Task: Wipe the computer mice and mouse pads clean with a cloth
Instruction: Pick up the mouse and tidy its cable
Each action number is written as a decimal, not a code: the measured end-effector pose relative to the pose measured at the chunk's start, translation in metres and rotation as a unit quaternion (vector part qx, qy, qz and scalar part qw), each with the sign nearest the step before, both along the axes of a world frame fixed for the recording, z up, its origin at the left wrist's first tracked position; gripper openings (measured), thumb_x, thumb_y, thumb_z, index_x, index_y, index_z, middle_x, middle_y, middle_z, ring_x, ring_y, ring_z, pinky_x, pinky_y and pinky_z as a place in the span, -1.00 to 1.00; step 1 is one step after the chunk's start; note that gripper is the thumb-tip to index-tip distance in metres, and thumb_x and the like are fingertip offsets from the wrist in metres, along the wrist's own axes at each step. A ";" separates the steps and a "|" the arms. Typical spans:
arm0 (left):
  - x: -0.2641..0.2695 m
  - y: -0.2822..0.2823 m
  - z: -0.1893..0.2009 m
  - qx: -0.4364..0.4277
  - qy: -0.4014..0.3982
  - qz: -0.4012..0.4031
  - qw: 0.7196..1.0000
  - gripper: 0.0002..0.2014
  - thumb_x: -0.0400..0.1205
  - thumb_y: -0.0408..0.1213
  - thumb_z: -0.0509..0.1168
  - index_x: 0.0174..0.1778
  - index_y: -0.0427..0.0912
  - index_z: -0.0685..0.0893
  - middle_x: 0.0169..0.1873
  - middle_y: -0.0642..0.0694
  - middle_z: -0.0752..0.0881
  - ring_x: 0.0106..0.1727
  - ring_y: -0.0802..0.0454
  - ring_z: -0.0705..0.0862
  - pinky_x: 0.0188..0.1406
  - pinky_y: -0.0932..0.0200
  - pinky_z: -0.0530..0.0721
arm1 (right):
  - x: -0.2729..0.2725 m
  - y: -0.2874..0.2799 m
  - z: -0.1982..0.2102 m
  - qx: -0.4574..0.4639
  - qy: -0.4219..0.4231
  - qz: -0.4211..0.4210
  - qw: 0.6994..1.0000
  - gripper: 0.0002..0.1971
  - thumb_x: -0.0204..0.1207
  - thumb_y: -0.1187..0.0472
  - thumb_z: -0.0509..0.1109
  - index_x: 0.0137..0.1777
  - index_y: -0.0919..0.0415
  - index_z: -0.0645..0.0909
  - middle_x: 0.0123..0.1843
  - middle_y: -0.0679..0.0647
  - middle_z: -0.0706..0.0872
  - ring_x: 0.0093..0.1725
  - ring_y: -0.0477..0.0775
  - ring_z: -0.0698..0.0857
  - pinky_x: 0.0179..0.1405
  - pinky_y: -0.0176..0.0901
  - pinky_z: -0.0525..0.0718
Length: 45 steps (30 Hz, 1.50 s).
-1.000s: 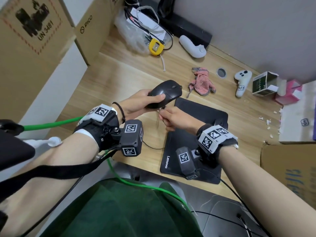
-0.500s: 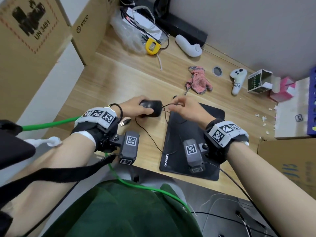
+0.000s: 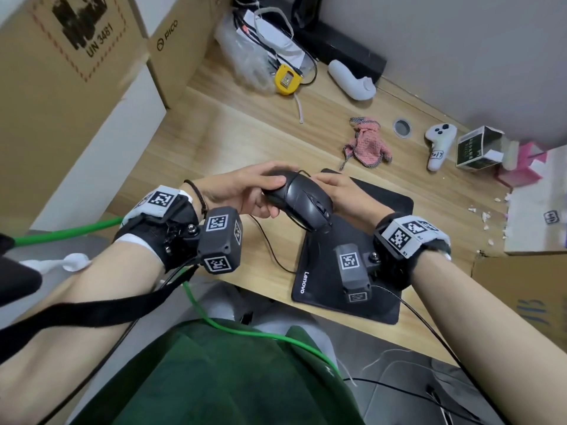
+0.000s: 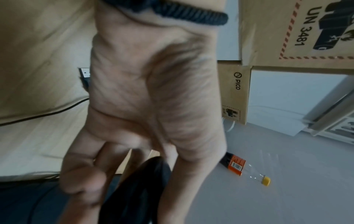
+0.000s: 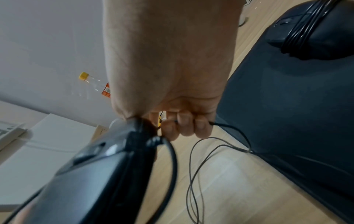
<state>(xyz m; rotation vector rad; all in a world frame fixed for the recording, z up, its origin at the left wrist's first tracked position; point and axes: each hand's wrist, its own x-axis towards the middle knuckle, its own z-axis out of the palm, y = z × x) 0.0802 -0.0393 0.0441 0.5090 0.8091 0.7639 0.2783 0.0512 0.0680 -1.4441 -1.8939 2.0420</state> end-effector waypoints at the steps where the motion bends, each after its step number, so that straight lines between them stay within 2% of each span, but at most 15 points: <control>1: 0.000 -0.001 0.001 0.004 -0.003 -0.007 1.000 -0.34 0.44 -0.10 0.52 0.48 0.07 0.46 0.16 -0.19 0.60 -0.19 -0.13 0.58 -0.19 0.13 0.55 | 0.002 -0.001 -0.001 -0.007 0.000 0.005 1.000 -0.80 0.64 0.08 0.32 -0.12 0.06 0.76 -0.29 0.19 0.49 -0.37 0.03 0.40 -0.40 -0.17 0.28; 5: 0.006 -0.002 0.011 0.004 0.005 -0.052 0.999 -0.49 0.58 -0.27 0.23 0.50 0.03 0.46 0.15 -0.20 0.64 -0.32 -0.08 0.72 -0.21 0.18 0.65 | 0.009 -0.006 -0.004 0.002 -0.008 0.037 0.999 -0.85 0.60 0.14 0.38 -0.04 -0.02 0.80 -0.14 0.25 0.66 -0.16 0.13 0.51 -0.20 -0.07 0.40; 8: 0.011 0.000 0.013 -0.004 0.012 -0.057 0.998 -0.52 0.57 -0.24 0.20 0.46 -0.07 0.49 0.12 -0.23 0.65 -0.35 -0.12 0.72 -0.18 0.12 0.65 | 0.013 -0.009 -0.005 0.024 -0.022 0.046 0.998 -0.74 0.62 0.29 0.36 -0.14 -0.08 0.78 -0.22 0.09 0.73 -0.23 0.04 0.59 -0.28 -0.14 0.49; 10: 0.016 0.002 0.012 -0.008 0.031 -0.038 0.999 -0.53 0.55 -0.23 0.19 0.41 -0.15 0.50 0.11 -0.25 0.62 -0.37 -0.13 0.70 -0.16 0.08 0.61 | 0.014 -0.011 -0.005 0.029 -0.026 0.039 0.998 -0.70 0.62 0.26 0.37 -0.22 -0.12 0.80 -0.22 0.20 0.68 -0.21 0.10 0.52 -0.29 -0.10 0.43; 15: 0.028 0.005 0.010 -0.017 0.068 0.026 0.997 -0.84 0.66 -0.27 0.12 0.08 -0.05 0.57 -0.07 -0.15 0.65 -0.44 -0.05 0.70 -0.47 0.33 0.64 | 0.015 -0.015 -0.009 0.031 -0.048 0.017 0.998 -0.63 0.59 0.34 0.33 -0.31 -0.10 0.79 -0.20 0.27 0.58 -0.17 0.12 0.46 -0.24 -0.09 0.39; 17: 0.029 0.007 0.007 -0.022 0.091 0.031 0.995 -0.85 0.72 -0.20 0.13 0.10 -0.03 0.59 -0.12 -0.07 0.66 -0.44 0.02 0.71 -0.48 0.35 0.66 | 0.014 -0.016 -0.011 0.036 -0.065 0.001 0.997 -0.64 0.58 0.41 0.32 -0.37 0.07 0.75 -0.19 0.25 0.53 -0.14 0.12 0.43 -0.34 -0.17 0.34; 20: 0.028 0.008 0.005 -0.023 0.102 0.034 0.994 -0.83 0.70 -0.15 0.22 0.15 -0.03 0.63 -0.12 -0.03 0.68 -0.45 0.06 0.73 -0.38 0.29 0.75 | 0.012 -0.016 -0.014 0.033 -0.082 0.008 0.996 -0.82 0.57 0.40 0.33 -0.08 0.60 0.63 -0.18 0.23 0.50 -0.16 0.11 0.38 -0.41 -0.20 0.28; 23: 0.024 0.006 0.005 -0.015 0.086 0.048 0.995 -0.75 0.66 -0.15 0.26 0.23 -0.08 0.63 -0.06 -0.04 0.70 -0.35 0.02 0.76 -0.24 0.28 0.78 | 0.010 -0.014 -0.015 0.011 -0.095 0.006 0.995 -0.82 0.58 0.43 0.30 -0.01 0.63 0.57 -0.24 0.24 0.51 -0.30 0.10 0.41 -0.44 -0.25 0.32; 25: 0.022 0.007 0.006 -0.024 0.060 0.113 0.991 -0.76 0.66 -0.19 0.25 0.22 -0.11 0.64 -0.04 -0.07 0.70 -0.30 0.01 0.77 -0.33 0.35 0.77 | 0.007 -0.015 -0.013 -0.014 -0.085 -0.008 0.996 -0.85 0.65 0.46 0.17 0.05 0.49 0.57 -0.46 0.19 0.48 -0.53 -0.01 0.43 -0.56 -0.33 0.36; 28: 0.019 0.015 0.004 -0.064 0.057 0.261 0.962 -0.76 0.66 -0.29 0.29 0.25 -0.16 0.61 0.06 -0.17 0.63 -0.15 -0.15 0.76 -0.39 0.35 0.74 | 0.002 -0.023 -0.010 -0.015 -0.080 0.036 0.996 -0.68 0.75 0.18 0.12 0.10 0.37 0.65 -0.56 -0.01 0.41 -0.59 -0.05 0.35 -0.57 -0.25 0.37; 30: 0.016 0.020 -0.001 -0.084 0.110 0.338 0.931 -0.74 0.62 -0.35 0.36 0.22 -0.20 0.61 0.09 -0.21 0.62 -0.02 -0.30 0.74 -0.38 0.31 0.74 | -0.001 -0.028 -0.005 0.000 -0.093 0.067 0.993 -0.64 0.74 0.10 0.13 0.12 0.33 0.68 -0.54 0.00 0.39 -0.56 -0.03 0.34 -0.48 -0.23 0.41; 33: 0.014 0.021 -0.008 -0.101 0.210 0.386 0.893 -0.72 0.55 -0.41 0.45 0.17 -0.22 0.67 0.16 -0.25 0.61 0.11 -0.29 0.71 -0.30 0.16 0.80 | -0.004 -0.027 0.004 0.053 -0.113 0.092 0.988 -0.65 0.73 0.10 0.15 0.08 0.31 0.70 -0.53 -0.03 0.37 -0.55 -0.06 0.34 -0.45 -0.26 0.41; 37: 0.015 0.015 -0.011 -0.082 0.294 0.292 0.906 -0.73 0.51 -0.37 0.48 0.13 -0.15 0.72 0.20 -0.22 0.61 0.05 -0.14 0.71 -0.23 0.07 0.82 | -0.002 -0.006 0.019 0.148 -0.120 0.097 0.977 -0.73 0.66 0.08 0.27 -0.09 0.16 0.78 -0.61 -0.14 0.27 -0.61 -0.15 0.24 -0.60 -0.39 0.26; 41: 0.020 0.015 -0.004 -0.003 0.356 0.157 0.921 -0.73 0.51 -0.33 0.49 0.12 -0.05 0.73 0.11 -0.13 0.68 0.01 -0.03 0.71 -0.24 0.17 0.81 | -0.004 0.008 0.030 0.186 -0.095 0.101 0.973 -0.72 0.67 0.14 0.29 -0.09 0.27 0.77 -0.71 -0.18 0.34 -0.62 -0.17 0.24 -0.59 -0.42 0.19; 45: 0.015 0.010 0.008 0.043 0.326 0.045 0.943 -0.71 0.57 -0.30 0.42 0.20 0.00 0.71 0.00 -0.05 0.75 -0.17 0.13 0.73 -0.29 0.35 0.73 | -0.007 0.014 0.028 0.182 -0.070 0.098 0.976 -0.76 0.67 0.12 0.30 -0.17 0.13 0.73 -0.38 -0.18 0.63 -0.37 -0.24 0.49 -0.25 -0.39 0.39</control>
